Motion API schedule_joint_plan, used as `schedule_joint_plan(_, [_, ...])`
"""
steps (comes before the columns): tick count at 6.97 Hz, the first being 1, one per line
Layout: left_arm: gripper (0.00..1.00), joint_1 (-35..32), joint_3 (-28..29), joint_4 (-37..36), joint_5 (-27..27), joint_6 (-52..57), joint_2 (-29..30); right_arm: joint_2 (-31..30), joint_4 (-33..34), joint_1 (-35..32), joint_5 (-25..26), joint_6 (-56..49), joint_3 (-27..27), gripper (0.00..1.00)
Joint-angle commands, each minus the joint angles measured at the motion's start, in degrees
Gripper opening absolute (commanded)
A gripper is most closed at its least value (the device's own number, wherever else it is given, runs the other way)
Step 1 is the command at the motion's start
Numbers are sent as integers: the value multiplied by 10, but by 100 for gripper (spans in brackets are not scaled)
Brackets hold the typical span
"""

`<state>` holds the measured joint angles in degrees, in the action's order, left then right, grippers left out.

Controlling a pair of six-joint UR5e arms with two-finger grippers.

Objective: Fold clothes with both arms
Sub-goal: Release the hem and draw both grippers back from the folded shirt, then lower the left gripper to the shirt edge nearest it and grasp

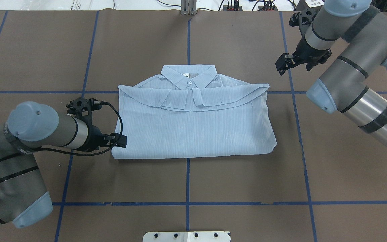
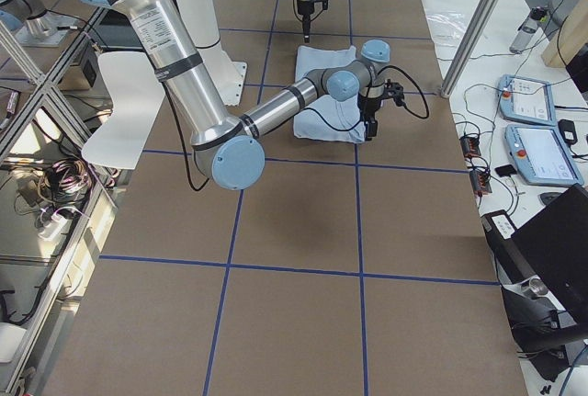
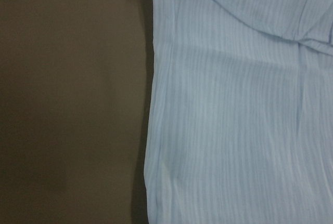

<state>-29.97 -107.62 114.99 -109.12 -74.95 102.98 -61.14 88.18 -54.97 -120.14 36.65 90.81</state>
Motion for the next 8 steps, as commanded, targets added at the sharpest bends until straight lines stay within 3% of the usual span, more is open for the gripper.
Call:
schedule_joint_plan(1, [91,14,7,0,7,-40,3,0,-2,0,-1,0,0,100])
schedule_joint_plan(4, [82,33,16,-1,8,-43,10,-1,-4,1,1,2,1,100])
schedule_joint_plan(6, [66,36,27,-1,8,-54,18,-1,-4,1,0,3,1,100])
schedule_joint_plan(8, [59,36,27,-2,8,-54,18,0,-4,1,0,3,1,100])
